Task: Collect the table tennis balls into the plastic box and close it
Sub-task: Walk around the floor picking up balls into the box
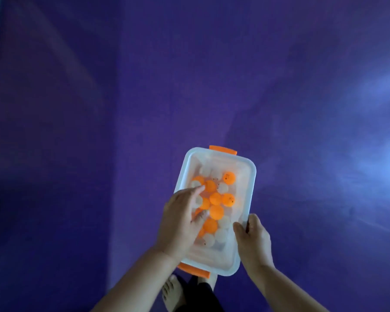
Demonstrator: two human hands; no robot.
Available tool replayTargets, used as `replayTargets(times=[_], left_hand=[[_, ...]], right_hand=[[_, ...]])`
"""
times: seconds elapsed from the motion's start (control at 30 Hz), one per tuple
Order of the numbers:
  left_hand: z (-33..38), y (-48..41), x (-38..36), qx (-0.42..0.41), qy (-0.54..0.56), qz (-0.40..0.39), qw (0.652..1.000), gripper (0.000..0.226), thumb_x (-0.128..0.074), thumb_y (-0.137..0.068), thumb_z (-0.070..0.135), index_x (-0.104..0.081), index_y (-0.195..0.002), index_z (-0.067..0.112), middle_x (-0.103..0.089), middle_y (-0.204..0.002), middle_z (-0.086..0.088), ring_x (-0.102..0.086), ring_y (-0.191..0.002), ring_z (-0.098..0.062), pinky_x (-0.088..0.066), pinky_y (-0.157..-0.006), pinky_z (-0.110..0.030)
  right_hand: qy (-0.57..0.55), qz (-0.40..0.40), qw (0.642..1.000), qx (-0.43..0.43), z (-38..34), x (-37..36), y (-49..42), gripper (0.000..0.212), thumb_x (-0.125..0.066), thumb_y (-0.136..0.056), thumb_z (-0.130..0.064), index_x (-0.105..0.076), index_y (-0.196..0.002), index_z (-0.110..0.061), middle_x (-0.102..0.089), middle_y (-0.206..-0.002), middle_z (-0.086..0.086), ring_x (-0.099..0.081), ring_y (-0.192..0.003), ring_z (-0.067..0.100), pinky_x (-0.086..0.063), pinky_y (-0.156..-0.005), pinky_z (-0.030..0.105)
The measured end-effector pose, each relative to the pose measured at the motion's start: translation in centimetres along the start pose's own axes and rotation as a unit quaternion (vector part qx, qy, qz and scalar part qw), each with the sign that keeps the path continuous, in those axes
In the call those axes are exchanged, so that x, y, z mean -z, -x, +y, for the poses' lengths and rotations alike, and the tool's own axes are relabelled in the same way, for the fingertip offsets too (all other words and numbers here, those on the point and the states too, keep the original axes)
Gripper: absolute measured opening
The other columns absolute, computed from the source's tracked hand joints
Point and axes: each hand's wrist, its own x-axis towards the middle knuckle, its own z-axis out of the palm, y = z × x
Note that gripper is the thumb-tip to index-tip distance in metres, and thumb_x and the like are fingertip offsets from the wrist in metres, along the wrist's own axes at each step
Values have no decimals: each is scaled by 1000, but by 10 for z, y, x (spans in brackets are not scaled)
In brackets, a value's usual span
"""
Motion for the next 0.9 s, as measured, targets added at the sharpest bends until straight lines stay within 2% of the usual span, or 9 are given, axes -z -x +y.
replayTargets(times=[0.07,0.17,0.3,0.43,0.57,0.63,0.67,0.73,0.9], left_hand=[[40,3,39,-12,-38,56,998,46,-66,-76,22,-53,-121,28,-61,-111,12,-49,-105,-9,-35,-92,-18],[99,14,89,28,-109,63,992,56,-74,-74,10,-54,-125,22,-62,-121,2,-52,-111,-20,-39,-96,-27],[180,32,139,84,-134,-12,987,64,-64,-86,19,-37,-143,13,-42,-146,-3,-35,-134,-22,-30,-109,-32],[254,47,161,112,-148,-110,976,66,-59,-90,32,-29,-147,15,-41,-147,-3,-36,-134,-20,-38,-103,-36],[318,61,146,109,-176,-197,958,59,-54,-89,42,-36,-140,19,-51,-135,1,-52,-120,-20,-45,-84,-33],[349,64,129,94,-181,-231,951,36,-54,-87,44,-51,-114,20,-61,-109,6,-61,-95,-15,-48,-71,-33],[365,63,120,86,-184,-244,948,27,-55,-85,43,-53,-100,20,-62,-96,5,-61,-81,-14,-48,-65,-32],[399,59,98,70,-196,-262,942,20,-57,-83,38,-52,-85,18,-59,-81,4,-54,-65,-13,-43,-55,-29],[496,39,30,16,-190,-252,949,13,-54,-83,25,-49,-75,16,-54,-71,3,-45,-56,-10,-33,-48,-23]], right_hand=[[-19,-5,1000,9,-25,35,35,15,-52,-89,-14,-47,-80,-2,-55,-68,4,-46,-59,14,-40,-49,25],[-53,-3,998,28,-56,89,91,22,-52,-91,-10,-42,-72,-9,-50,-65,-2,-42,-55,8,-36,-39,12],[-83,-14,996,36,-77,158,150,23,-54,-89,-11,-41,-70,-13,-49,-68,-2,-43,-56,8,-36,-42,14],[-99,-9,994,35,-77,226,190,19,-55,-87,-13,-44,-72,-13,-52,-71,1,-46,-61,12,-40,-53,26],[-117,25,992,33,-60,291,214,25,-55,-85,-11,-37,-68,-15,-42,-65,-1,-36,-57,11,-31,-49,24],[-133,42,990,32,-48,323,221,27,-56,-84,-11,-34,-67,-16,-41,-64,-2,-34,-56,9,-30,-49,23],[-146,51,988,30,-42,339,223,28,-56,-84,-12,-34,-67,-16,-41,-63,-3,-34,-56,9,-30,-48,22],[-170,65,983,20,-27,372,225,30,-56,-85,-12,-34,-65,-17,-42,-62,-5,-35,-54,8,-31,-47,21],[-214,88,973,16,16,464,208,31,-60,-85,-13,-36,-65,-17,-44,-64,-3,-37,-55,8,-34,-49,22]])
